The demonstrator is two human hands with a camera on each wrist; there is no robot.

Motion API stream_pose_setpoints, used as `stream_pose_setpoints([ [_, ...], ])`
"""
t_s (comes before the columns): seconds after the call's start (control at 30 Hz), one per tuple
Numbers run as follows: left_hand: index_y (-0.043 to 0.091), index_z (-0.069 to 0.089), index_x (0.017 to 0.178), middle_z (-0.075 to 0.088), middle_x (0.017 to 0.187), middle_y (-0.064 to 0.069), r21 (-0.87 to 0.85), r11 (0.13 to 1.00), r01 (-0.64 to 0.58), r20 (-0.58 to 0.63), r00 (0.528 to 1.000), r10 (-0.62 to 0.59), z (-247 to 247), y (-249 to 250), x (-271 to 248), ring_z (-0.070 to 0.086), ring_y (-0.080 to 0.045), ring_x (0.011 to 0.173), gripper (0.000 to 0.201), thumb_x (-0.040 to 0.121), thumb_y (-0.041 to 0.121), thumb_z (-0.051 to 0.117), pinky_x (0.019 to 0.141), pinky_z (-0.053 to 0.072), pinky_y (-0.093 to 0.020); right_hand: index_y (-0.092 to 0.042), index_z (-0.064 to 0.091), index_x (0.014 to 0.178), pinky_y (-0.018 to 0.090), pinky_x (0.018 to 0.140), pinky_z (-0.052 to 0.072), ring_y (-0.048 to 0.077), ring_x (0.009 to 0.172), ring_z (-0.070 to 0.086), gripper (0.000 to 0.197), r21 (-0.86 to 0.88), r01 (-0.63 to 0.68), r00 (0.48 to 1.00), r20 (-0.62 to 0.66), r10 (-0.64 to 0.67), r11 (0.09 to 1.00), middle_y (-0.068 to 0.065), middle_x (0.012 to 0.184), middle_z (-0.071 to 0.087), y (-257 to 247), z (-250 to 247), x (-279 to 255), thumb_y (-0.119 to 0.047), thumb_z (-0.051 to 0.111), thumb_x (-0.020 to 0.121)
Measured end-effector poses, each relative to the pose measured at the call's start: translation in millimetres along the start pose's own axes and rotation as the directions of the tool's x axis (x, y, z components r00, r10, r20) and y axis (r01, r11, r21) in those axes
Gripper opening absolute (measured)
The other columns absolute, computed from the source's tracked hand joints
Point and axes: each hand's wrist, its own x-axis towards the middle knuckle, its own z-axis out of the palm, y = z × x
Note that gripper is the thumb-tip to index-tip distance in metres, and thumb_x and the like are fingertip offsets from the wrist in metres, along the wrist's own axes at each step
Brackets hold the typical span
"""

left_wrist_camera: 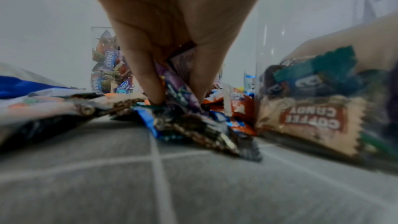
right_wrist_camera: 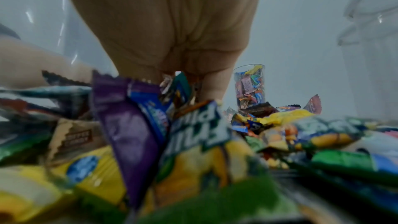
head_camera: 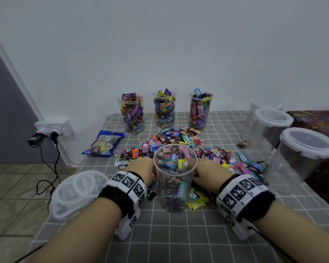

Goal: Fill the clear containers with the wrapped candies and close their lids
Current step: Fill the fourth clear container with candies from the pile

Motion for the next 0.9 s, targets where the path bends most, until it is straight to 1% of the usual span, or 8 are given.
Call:
stream_pose_setpoints([
  [0.13, 0.01, 0.065, 0.107, 0.065, 0.106, -0.011, -0.027, 0.999, 0.018, -0.008, 1.0, -0.018, -2, 3, -3, 0.06, -0.029, 0.098, 0.024, 0.093, 0.015, 0.047, 0.087, 0.051, -0.039, -0.019, 0.057, 0.12, 0.035, 0.091, 0.048, 0.022, 0.108, 0.055, 0.028, 0.011, -0.006, 1.0, -0.025, 0.006, 1.0, 0.004, 0.119, 0.059, 2, -2, -2, -0.02, 0.05, 0.093],
  [0.23, 0.012, 0.065, 0.105, 0.065, 0.107, -0.009, -0.064, 0.998, 0.017, -0.064, 0.998, -0.021, -3, 4, -5, 0.06, -0.028, 0.099, 0.022, 0.091, 0.014, 0.049, 0.087, 0.05, -0.038, -0.018, 0.058, 0.118, 0.034, 0.09, 0.046, 0.022, 0.107, 0.055, 0.026, 0.058, -0.01, 0.996, -0.089, 0.015, 0.998, 0.004, 0.117, 0.061, 4, -6, -5, -0.022, 0.05, 0.093],
  [0.33, 0.015, 0.066, 0.103, 0.065, 0.106, -0.007, -0.079, 0.997, 0.004, -0.145, 0.989, -0.015, -4, 1, -6, 0.059, -0.027, 0.096, 0.02, 0.091, 0.017, 0.05, 0.078, 0.047, -0.031, -0.017, 0.059, 0.116, 0.035, 0.089, 0.046, 0.021, 0.105, 0.056, 0.025, 0.116, -0.014, 0.988, -0.152, 0.032, 0.993, 0.003, 0.113, 0.062, 5, -9, -7, -0.023, 0.052, 0.093],
  [0.43, 0.014, 0.065, 0.1, 0.064, 0.104, -0.008, -0.094, 0.996, 0.0, -0.21, 0.978, -0.02, -6, 1, -8, 0.059, -0.027, 0.095, 0.017, 0.091, 0.017, 0.051, 0.071, 0.041, -0.029, -0.018, 0.059, 0.117, 0.034, 0.089, 0.045, 0.021, 0.105, 0.056, 0.025, 0.156, 0.019, 0.978, -0.206, 0.014, 0.988, 0.002, 0.112, 0.062, 7, -11, -9, -0.022, 0.053, 0.092],
  [0.6, 0.011, 0.064, 0.1, 0.061, 0.109, -0.011, -0.159, 0.987, -0.001, -0.267, 0.963, -0.042, -11, 4, -14, 0.057, -0.029, 0.1, 0.019, 0.093, 0.017, 0.048, 0.081, 0.043, -0.033, -0.018, 0.057, 0.125, 0.032, 0.089, 0.044, 0.02, 0.107, 0.056, 0.032, 0.191, 0.034, 0.953, -0.301, 0.026, 0.981, 0.001, 0.117, 0.062, 5, -18, -17, -0.025, 0.054, 0.094],
  [0.7, 0.009, 0.063, 0.1, 0.061, 0.109, -0.011, -0.167, 0.986, -0.001, -0.27, 0.962, -0.044, -12, 6, -15, 0.057, -0.029, 0.1, 0.021, 0.094, 0.018, 0.046, 0.081, 0.043, -0.033, -0.016, 0.057, 0.124, 0.025, 0.081, 0.036, 0.02, 0.106, 0.055, 0.032, 0.241, 0.028, 0.933, -0.354, 0.061, 0.97, 0.002, 0.116, 0.062, 1, -27, -25, -0.024, 0.055, 0.094],
  [0.8, 0.01, 0.064, 0.099, 0.061, 0.109, -0.011, -0.162, 0.987, 0.0, -0.266, 0.963, -0.044, -12, 6, -16, 0.057, -0.029, 0.099, 0.021, 0.094, 0.018, 0.045, 0.08, 0.043, -0.033, -0.014, 0.058, 0.122, 0.024, 0.079, 0.035, 0.023, 0.104, 0.055, 0.03, 0.271, 0.086, 0.889, -0.454, 0.048, 0.959, 0.004, 0.112, 0.062, -6, -40, -31, -0.021, 0.057, 0.093],
  [0.9, 0.009, 0.063, 0.1, 0.06, 0.109, -0.011, -0.177, 0.984, 0.017, -0.262, 0.963, -0.064, -13, 7, -17, 0.057, -0.028, 0.1, 0.022, 0.094, 0.016, 0.044, 0.082, 0.043, -0.033, -0.01, 0.059, 0.12, 0.019, 0.078, 0.035, 0.019, 0.099, 0.056, 0.029, 0.288, 0.185, 0.804, -0.594, 0.023, 0.94, 0.006, 0.111, 0.063, -14, -51, -35, -0.018, 0.059, 0.092],
])
